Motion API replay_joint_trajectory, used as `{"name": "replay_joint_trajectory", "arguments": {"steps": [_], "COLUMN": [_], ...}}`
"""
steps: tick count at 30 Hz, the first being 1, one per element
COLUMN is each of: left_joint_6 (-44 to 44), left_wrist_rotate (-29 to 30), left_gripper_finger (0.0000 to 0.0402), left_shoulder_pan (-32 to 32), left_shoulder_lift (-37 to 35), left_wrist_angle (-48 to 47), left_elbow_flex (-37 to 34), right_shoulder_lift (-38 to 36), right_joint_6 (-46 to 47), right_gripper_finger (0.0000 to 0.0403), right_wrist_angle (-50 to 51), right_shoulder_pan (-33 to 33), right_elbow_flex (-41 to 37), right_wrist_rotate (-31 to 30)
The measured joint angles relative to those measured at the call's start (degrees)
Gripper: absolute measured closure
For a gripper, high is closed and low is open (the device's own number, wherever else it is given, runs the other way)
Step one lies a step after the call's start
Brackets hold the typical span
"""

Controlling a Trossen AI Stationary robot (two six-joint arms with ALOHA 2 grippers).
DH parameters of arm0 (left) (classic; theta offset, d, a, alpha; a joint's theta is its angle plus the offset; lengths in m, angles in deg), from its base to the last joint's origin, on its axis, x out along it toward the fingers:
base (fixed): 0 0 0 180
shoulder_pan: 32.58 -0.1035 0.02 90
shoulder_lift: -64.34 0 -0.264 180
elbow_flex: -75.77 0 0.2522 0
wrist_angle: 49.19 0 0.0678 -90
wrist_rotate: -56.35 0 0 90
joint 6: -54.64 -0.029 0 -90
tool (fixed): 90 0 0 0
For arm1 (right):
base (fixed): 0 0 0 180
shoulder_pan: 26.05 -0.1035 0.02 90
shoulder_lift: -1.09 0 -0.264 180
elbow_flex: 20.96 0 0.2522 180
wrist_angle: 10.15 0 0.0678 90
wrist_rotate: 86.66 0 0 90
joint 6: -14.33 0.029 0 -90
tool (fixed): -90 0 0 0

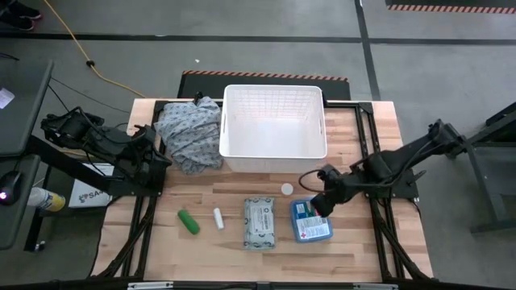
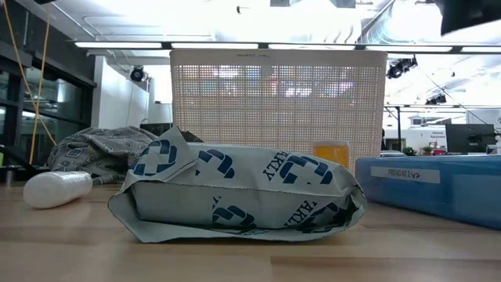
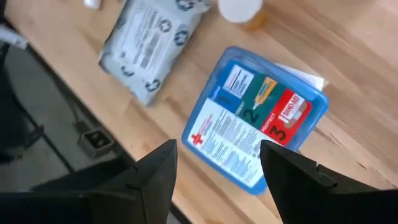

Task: Pick & place medical supplies in basket/bin
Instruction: Put the orange pill bottle in the white bin

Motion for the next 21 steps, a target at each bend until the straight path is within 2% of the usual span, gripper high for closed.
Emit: {"name": "replay_joint_trajectory", "arguments": {"steps": [7, 11, 21], "left_joint_6": [1.4, 3.5, 4.5], "left_wrist_rotate": [0.0, 0.0, 0.0], "left_gripper_finger": [0.0362, 0.0362, 0.0362], "left_shoulder_pan": [0.0, 0.0, 0.0], "left_shoulder_lift": [0.0, 0.0, 0.0], "left_wrist_angle": [0.0, 0.0, 0.0], "left_elbow_flex": [0.0, 0.0, 0.0], "right_shoulder_lift": [0.0, 0.0, 0.0], "right_joint_6": [5.2, 5.4, 4.0], "right_gripper_finger": [0.0183, 0.0183, 0.0183], "right_wrist_angle": [-4.5, -9.1, -28.2], "right_shoulder_pan": [-3.4, -3.9, -3.9], "right_elbow_flex": [-3.7, -5.6, -15.4], "right_wrist_rotate": [-9.1, -10.2, -14.5]}}
